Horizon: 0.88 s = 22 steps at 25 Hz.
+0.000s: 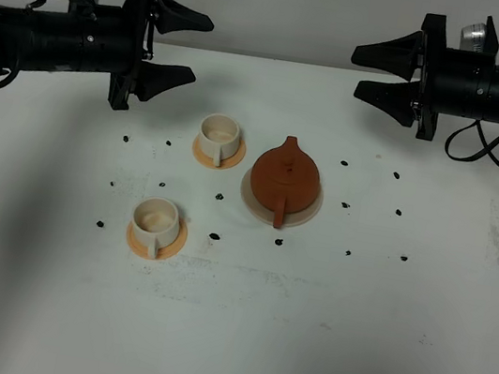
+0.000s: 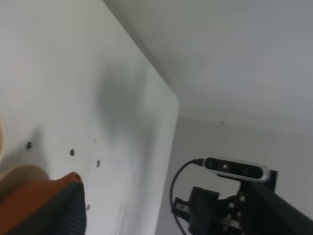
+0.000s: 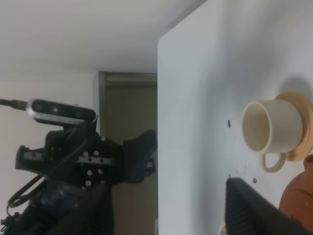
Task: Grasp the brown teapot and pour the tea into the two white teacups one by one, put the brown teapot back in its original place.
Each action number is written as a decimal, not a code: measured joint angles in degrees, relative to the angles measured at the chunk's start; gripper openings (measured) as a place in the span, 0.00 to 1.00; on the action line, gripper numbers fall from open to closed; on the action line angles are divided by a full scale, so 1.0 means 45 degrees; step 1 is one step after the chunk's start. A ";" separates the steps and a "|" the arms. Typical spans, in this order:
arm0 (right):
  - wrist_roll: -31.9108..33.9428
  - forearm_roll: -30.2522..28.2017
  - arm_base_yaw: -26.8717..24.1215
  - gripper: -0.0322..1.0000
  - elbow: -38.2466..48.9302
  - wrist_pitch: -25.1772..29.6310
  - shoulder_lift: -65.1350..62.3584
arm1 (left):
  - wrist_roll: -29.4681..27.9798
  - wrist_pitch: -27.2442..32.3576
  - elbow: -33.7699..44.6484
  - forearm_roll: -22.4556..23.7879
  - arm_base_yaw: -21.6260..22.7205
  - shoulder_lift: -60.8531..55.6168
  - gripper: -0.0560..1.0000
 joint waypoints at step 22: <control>-0.2879 -0.0297 0.0000 0.50 -0.0408 0.0470 -0.0060 | 0.2867 0.1068 -0.0325 -0.0158 0.0000 0.0000 0.58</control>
